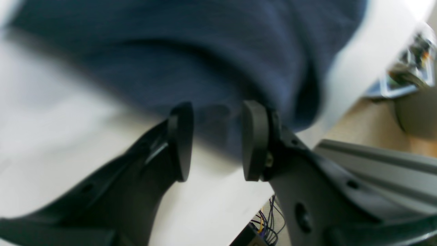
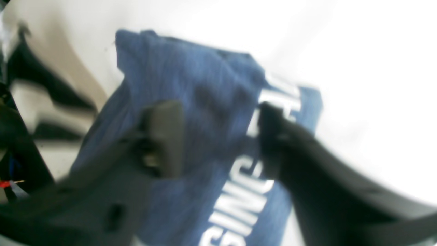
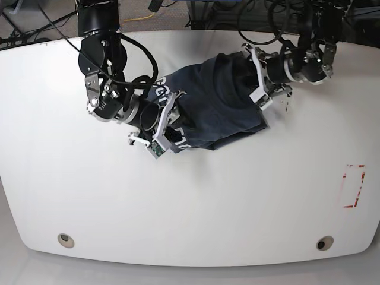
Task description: Fold the T-shirt properly
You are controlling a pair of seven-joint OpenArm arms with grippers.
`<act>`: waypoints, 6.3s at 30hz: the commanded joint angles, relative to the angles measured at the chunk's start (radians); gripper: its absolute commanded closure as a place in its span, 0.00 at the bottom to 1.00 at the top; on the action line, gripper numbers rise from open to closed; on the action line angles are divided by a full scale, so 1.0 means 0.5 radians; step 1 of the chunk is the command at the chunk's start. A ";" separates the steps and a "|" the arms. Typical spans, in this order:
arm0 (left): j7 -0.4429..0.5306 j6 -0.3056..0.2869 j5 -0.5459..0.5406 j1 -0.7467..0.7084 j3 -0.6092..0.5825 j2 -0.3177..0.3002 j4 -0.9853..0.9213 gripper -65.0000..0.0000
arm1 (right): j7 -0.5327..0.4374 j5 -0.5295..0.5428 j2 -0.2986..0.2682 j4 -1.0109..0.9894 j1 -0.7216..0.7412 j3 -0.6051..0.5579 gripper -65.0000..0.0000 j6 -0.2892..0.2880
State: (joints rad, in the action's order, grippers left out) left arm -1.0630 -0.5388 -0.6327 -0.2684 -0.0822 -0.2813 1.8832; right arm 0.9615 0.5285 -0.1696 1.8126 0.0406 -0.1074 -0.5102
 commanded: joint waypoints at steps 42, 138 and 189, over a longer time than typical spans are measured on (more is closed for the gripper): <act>0.087 -0.007 0.251 0.689 -0.098 -0.295 -0.211 0.68 | -0.519 0.086 -0.390 -0.561 0.135 -0.272 0.82 0.009; 0.216 0.337 0.279 0.514 0.295 0.095 -0.831 0.30 | -0.547 0.089 -0.307 -0.227 -0.245 -0.364 0.82 0.009; 1.041 0.067 1.270 0.213 1.037 0.303 -0.128 0.41 | -1.357 -1.095 -0.071 -0.303 -0.337 0.186 0.82 -0.006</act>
State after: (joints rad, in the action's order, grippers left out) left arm -0.6312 -0.5114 -0.0299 -0.1543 0.4282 -0.1413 1.7992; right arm 0.3450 -0.0029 -0.2115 1.6630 -0.1417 -0.0593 -0.5087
